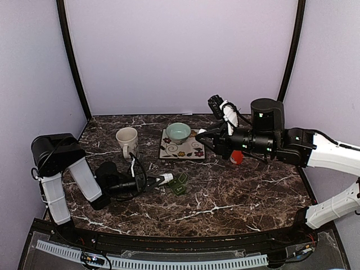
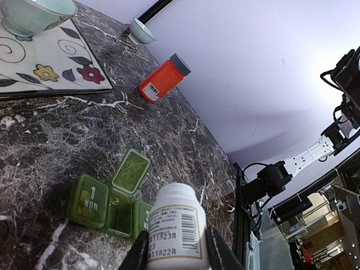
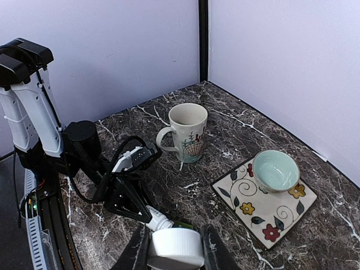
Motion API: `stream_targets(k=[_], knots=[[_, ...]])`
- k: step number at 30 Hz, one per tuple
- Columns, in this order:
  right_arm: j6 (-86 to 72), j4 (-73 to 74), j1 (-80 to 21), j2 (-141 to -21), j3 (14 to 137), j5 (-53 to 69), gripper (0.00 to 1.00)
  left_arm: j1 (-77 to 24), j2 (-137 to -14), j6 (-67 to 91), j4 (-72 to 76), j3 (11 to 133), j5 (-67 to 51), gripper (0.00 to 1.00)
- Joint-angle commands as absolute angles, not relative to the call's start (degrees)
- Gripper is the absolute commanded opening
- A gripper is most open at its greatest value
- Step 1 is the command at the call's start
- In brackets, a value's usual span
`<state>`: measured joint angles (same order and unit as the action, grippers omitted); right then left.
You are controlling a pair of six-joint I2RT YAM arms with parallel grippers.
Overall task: Sort the pills into containers
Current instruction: Pour the pill into the compartment of the pill container.
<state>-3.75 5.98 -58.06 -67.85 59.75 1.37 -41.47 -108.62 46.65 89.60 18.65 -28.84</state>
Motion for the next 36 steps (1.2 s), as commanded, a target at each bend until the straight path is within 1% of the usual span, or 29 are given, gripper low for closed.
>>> stream_targets(k=[1,36], knots=[[-4.0,3.8,-57.8,-66.4,59.4,0.5,0.07,-42.2,-109.2,45.2,88.2,20.1,-28.7,0.00],[-3.8,4.1,-57.7,-66.4,59.2,0.4,0.07,-42.2,-111.5,44.1,86.8,21.0,-27.6,0.00]])
